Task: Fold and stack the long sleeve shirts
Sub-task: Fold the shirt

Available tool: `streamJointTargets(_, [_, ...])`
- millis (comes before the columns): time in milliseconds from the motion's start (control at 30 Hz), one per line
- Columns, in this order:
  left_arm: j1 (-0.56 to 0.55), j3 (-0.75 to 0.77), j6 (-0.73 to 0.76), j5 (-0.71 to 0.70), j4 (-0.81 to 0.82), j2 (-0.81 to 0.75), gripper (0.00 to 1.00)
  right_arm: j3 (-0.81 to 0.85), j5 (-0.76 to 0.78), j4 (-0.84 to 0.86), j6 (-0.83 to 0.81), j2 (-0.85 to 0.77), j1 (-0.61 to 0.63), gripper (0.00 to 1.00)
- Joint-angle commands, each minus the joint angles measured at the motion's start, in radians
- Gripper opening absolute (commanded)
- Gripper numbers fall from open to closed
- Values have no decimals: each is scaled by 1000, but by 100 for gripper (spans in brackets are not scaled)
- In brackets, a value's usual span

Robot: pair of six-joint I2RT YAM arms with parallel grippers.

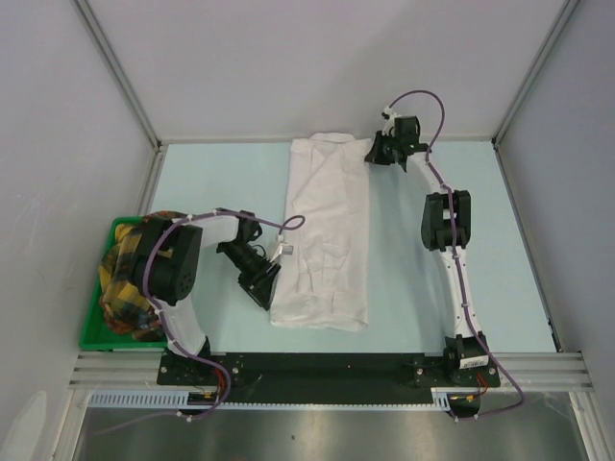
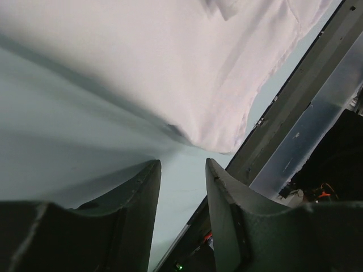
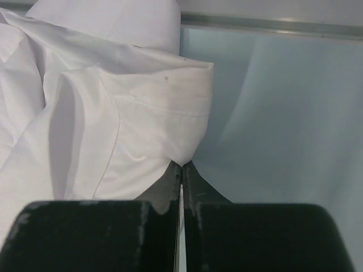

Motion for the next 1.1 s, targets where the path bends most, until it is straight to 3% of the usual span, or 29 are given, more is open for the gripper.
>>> streamJointTargets(0, [-59, 19, -9, 0, 160, 23, 45, 13, 53, 144, 2, -12, -4, 4])
streamJointTargets(67, [-73, 25, -21, 9, 163, 21, 45, -4, 33, 134, -21, -73, -25, 18])
streamJointTargets(100, [-73, 27, -24, 9, 163, 11, 46, -45, 19, 121, -36, -102, -32, 32])
streamJointTargets(167, [-68, 24, -31, 21, 165, -14, 47, -104, -21, 77, -93, -215, -48, 44])
streamJointTargets(200, [-68, 22, -23, 33, 154, -44, 48, -163, -47, 42, -118, -251, -67, 58])
streamJointTargets(300, [-68, 28, 23, 47, 95, -119, 50, -207, -64, -65, -222, -396, -93, 83])
streamJointTargets(467, [28, 56, 138, 15, 34, -300, 55, -349, -138, -161, -348, -643, -124, 91])
streamJointTargets(533, [83, 96, 198, 20, 31, -405, 64, -433, -159, -158, -438, -796, -110, 97])
streamJointTargets(633, [93, 163, 267, 41, 92, -544, 99, -624, -219, -98, -513, -991, -72, 100])
streamJointTargets(733, [82, 128, 224, 107, 246, -640, 99, -896, -240, 66, -516, -1169, -21, 99])
streamJointTargets(800, [66, 95, 108, 103, 380, -663, 99, -1013, -416, -51, -681, -1240, -1, 100])
streamJointTargets(833, [61, 117, 164, 119, 351, -657, 100, -1058, -427, -105, -860, -1306, 20, 100])
streamJointTargets(900, [49, 122, 401, 168, 156, -621, 99, -1245, -354, -225, -1019, -1375, 131, 99])
streamJointTargets(1033, [9, -132, 734, 103, 82, -690, 99, -1599, -310, -235, -1260, -1599, 276, 91])
streamJointTargets(1067, [-7, -183, 835, 86, 103, -754, 99, -1641, -296, -245, -1309, -1656, 342, 83])
